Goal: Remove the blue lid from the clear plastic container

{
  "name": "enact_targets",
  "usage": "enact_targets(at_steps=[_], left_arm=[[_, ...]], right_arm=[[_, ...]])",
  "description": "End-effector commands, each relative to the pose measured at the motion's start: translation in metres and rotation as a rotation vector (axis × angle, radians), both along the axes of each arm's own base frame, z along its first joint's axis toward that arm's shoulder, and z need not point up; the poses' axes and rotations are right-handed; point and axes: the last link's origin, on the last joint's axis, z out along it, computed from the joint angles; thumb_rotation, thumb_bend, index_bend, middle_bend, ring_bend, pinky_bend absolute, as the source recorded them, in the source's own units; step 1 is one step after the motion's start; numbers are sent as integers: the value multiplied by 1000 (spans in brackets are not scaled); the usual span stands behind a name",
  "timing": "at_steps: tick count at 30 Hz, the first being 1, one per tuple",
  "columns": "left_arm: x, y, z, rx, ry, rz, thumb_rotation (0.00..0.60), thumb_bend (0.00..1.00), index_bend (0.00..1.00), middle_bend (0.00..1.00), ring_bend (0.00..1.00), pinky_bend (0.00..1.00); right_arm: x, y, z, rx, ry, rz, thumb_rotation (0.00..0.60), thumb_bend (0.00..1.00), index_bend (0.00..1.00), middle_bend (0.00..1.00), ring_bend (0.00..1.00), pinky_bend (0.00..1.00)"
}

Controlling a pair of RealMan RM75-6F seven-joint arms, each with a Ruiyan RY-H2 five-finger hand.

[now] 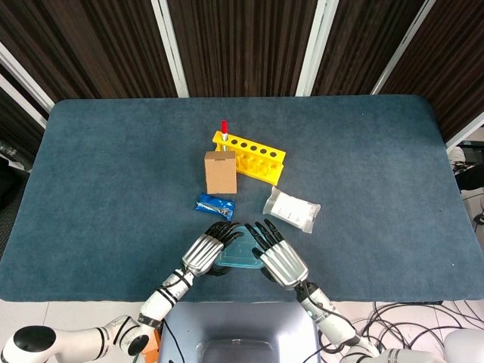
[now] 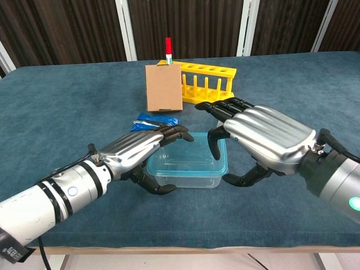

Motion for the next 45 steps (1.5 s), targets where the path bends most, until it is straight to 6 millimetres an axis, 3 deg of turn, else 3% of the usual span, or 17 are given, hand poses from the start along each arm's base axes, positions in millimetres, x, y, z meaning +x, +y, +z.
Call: enact_targets(at_steps=[1,16,45], left_arm=[[0,0,0,-1,-1,2,600,293,557,444,210,239],[-2,2,2,7,10,2,600,295,568,450,216,238],[-5,3,2,1,28,3,600,295,577,463,224,239]], right_arm=[[0,-1,0,2,-2,-2,600,176,542,4,0,0],[7,4,-6,23,-17,-6,600,176,538,5,0,0],[14,-4,-7,22,-30,-39,600,176,553,10,0,0]])
